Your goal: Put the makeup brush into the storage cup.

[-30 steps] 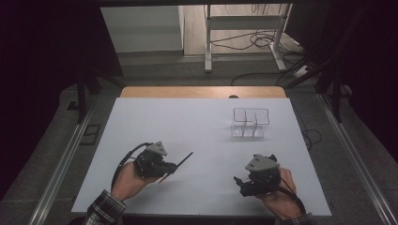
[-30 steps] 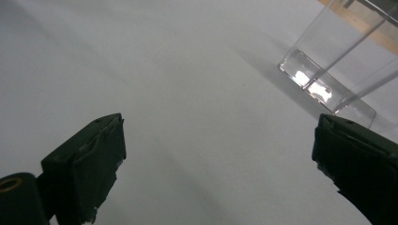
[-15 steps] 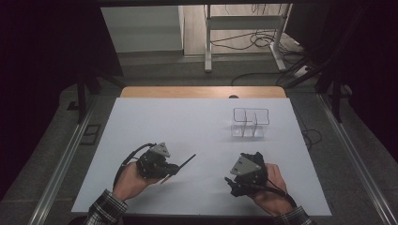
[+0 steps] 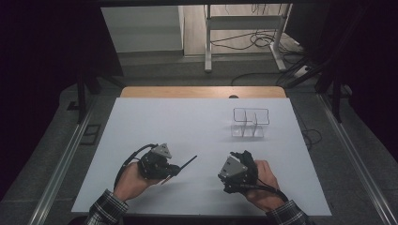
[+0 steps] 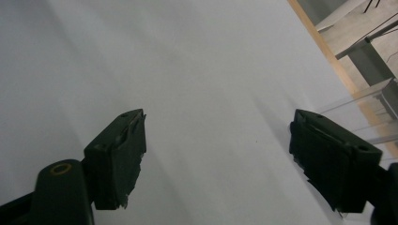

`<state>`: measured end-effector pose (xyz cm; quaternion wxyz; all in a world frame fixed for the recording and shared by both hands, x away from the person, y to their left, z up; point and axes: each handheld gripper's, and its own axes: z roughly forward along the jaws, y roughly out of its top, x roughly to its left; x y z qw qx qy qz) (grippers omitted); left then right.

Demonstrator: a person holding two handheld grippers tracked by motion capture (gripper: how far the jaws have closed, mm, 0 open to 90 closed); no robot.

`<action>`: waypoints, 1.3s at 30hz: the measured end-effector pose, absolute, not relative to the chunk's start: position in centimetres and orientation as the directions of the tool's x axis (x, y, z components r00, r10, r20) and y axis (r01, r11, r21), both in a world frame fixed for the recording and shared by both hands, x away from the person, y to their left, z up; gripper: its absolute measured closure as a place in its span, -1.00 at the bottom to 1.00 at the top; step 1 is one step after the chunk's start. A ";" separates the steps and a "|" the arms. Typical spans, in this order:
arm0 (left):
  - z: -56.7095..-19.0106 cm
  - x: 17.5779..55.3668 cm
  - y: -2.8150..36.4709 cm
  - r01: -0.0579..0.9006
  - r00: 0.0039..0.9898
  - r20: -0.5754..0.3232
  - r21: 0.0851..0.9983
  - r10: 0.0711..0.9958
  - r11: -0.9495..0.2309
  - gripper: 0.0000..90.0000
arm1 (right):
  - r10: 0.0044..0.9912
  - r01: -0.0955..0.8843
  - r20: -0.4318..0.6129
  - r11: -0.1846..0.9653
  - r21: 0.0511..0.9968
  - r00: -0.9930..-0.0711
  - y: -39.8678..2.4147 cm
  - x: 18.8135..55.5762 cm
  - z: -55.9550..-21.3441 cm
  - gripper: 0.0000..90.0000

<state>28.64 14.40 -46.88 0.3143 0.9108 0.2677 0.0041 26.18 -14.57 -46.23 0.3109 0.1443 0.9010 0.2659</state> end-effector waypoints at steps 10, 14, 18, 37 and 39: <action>-46.9 28.6 14.2 0.479 0.861 -0.157 0.571 0.484 -0.666 0.86 | 0.337 -0.010 -0.562 0.852 0.524 -0.755 -12.3 25.9 -46.3 -0.39; -46.8 28.7 14.2 0.471 0.866 -0.153 0.565 0.475 -0.677 0.86 | 0.300 -0.052 -0.590 0.862 0.505 -0.749 -11.5 25.6 -46.5 -0.32; -46.9 28.7 14.1 0.470 0.868 -0.153 0.564 0.473 -0.679 0.86 | 0.270 -0.087 -0.617 0.870 0.485 -0.739 -10.9 25.5 -46.6 -0.27; -47.1 28.6 13.3 0.491 0.860 -0.185 0.553 0.475 -0.674 0.86 | 0.149 -0.205 -0.680 0.888 0.412 -0.718 -8.1 25.4 -47.1 -0.07; -47.1 28.6 13.2 0.488 0.862 -0.184 0.548 0.471 -0.679 0.86 | 0.136 -0.219 -0.685 0.888 0.404 -0.716 -7.9 25.5 -47.2 -0.03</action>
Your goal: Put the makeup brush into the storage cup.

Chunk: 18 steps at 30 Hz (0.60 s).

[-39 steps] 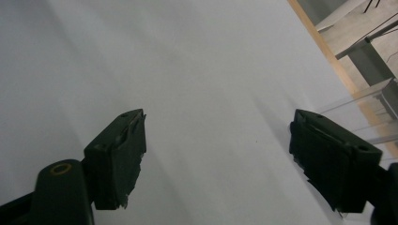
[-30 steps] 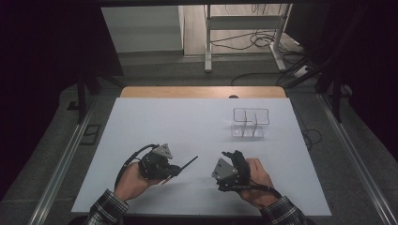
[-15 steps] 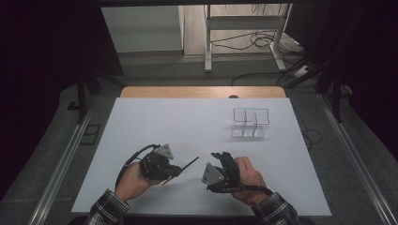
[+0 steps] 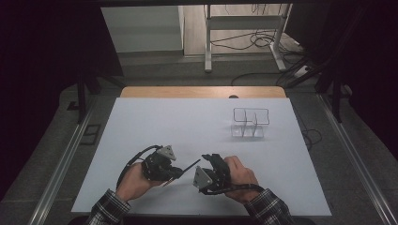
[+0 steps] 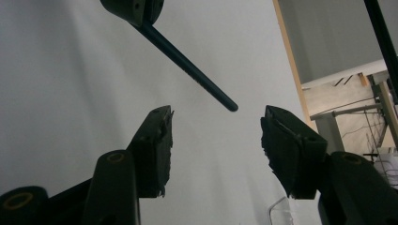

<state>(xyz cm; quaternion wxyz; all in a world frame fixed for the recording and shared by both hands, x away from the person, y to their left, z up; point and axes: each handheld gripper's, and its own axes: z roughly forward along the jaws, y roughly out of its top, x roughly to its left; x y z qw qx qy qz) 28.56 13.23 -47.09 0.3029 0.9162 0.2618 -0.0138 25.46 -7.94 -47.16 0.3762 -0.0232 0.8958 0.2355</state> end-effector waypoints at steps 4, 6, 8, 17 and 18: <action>-47.0 28.6 13.1 0.487 0.864 -0.186 0.545 0.468 -0.682 0.86 | 0.113 -0.243 -0.699 0.889 0.389 -0.706 -7.6 25.4 -47.4 0.03; -47.0 28.6 13.0 0.483 0.867 -0.185 0.541 0.463 -0.688 0.86 | 0.099 -0.255 -0.711 0.892 0.374 -0.697 -7.4 25.3 -47.4 0.05; -47.1 28.6 12.9 0.483 0.868 -0.188 0.538 0.460 -0.691 0.86 | 0.091 -0.264 -0.715 0.891 0.370 -0.693 -7.3 25.3 -47.5 0.08; -47.0 28.6 12.8 0.472 0.875 -0.186 0.526 0.447 -0.707 0.86 | 0.024 -0.313 -0.730 0.893 0.322 -0.683 -6.5 25.1 -47.8 0.22; -47.0 28.6 12.8 0.472 0.875 -0.186 0.526 0.447 -0.707 0.86 | 0.018 -0.318 -0.733 0.894 0.317 -0.680 -6.5 25.1 -47.9 0.24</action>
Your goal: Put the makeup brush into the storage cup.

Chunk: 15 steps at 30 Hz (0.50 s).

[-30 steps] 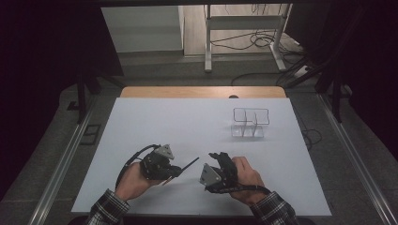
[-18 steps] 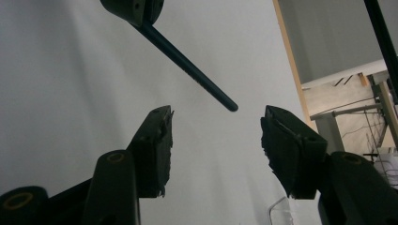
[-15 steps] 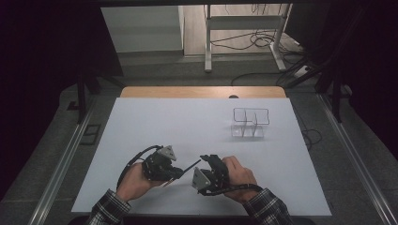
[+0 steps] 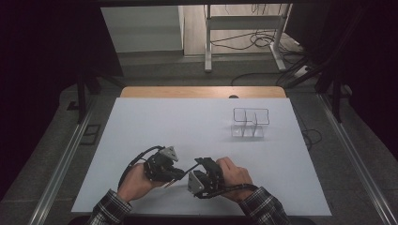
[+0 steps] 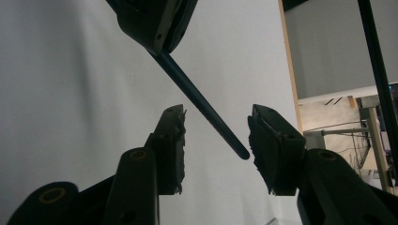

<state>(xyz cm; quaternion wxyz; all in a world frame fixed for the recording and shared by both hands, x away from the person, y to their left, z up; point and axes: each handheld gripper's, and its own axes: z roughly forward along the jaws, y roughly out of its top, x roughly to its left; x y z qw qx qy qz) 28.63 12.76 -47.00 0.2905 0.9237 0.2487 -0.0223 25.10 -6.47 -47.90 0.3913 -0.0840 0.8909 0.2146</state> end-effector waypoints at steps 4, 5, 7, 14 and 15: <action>-47.0 28.6 12.6 0.476 0.874 -0.191 0.526 0.447 -0.705 0.86 | -0.011 -0.334 -0.737 0.896 0.293 -0.675 -6.4 25.1 -48.0 0.30; -47.0 28.6 12.6 0.476 0.874 -0.190 0.522 0.447 -0.708 0.86 | -0.013 -0.335 -0.737 0.896 0.292 -0.676 -6.4 25.1 -48.0 0.32; -47.0 28.6 12.5 0.475 0.874 -0.188 0.519 0.447 -0.710 0.85 | -0.019 -0.340 -0.737 0.895 0.289 -0.675 -6.3 25.0 -48.1 0.40; -46.9 28.6 12.6 0.473 0.875 -0.188 0.526 0.445 -0.707 0.85 | -0.034 -0.347 -0.737 0.896 0.276 -0.674 -6.3 24.9 -48.2 0.54; -46.9 28.6 12.6 0.479 0.872 -0.195 0.533 0.449 -0.698 0.85 | -0.032 -0.344 -0.737 0.897 0.277 -0.676 -6.3 24.9 -48.4 0.57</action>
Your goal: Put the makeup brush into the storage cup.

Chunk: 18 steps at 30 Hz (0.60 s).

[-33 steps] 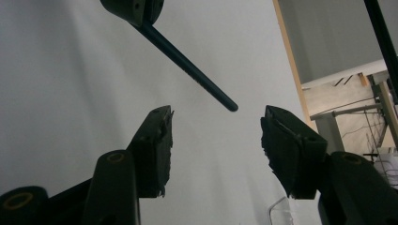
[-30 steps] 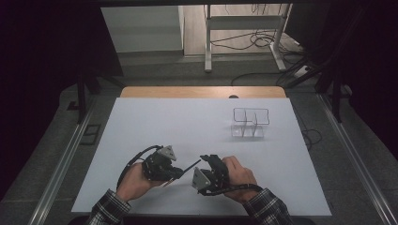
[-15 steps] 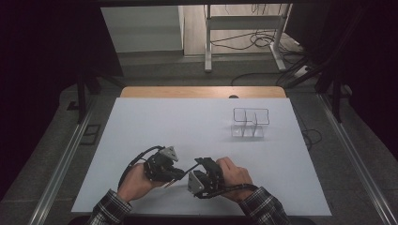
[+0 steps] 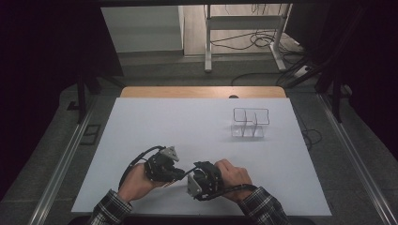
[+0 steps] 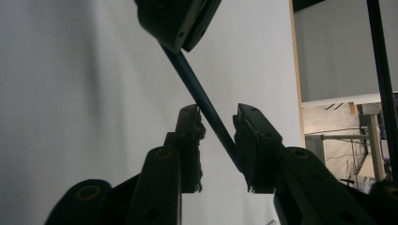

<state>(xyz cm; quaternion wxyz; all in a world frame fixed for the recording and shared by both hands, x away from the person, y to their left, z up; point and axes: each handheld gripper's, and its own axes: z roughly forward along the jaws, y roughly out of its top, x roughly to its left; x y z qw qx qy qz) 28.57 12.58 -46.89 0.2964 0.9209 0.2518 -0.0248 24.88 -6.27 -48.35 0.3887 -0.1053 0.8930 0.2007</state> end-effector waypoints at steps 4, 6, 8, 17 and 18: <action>-46.6 28.7 13.0 0.480 0.862 -0.170 0.574 0.477 -0.664 0.76 | -0.059 -0.343 -0.717 0.903 0.259 -0.695 -6.4 24.8 -48.8 0.84; -46.4 28.9 13.4 0.487 0.854 -0.170 0.596 0.492 -0.639 0.47 | -0.064 -0.340 -0.702 0.903 0.262 -0.709 -6.4 24.7 -48.9 0.88; -46.3 28.9 13.7 0.492 0.843 -0.163 0.621 0.513 -0.610 0.29 | -0.068 -0.339 -0.692 0.903 0.264 -0.719 -6.4 24.8 -48.8 0.88; -46.1 29.1 14.4 0.498 0.820 -0.152 0.663 0.551 -0.559 -0.18 | -0.051 -0.318 -0.668 0.905 0.284 -0.742 -6.8 25.1 -48.3 0.89; -46.1 29.2 14.6 0.504 0.815 -0.156 0.667 0.559 -0.549 -0.26 | -0.047 -0.308 -0.660 0.907 0.286 -0.750 -6.9 25.1 -48.3 0.89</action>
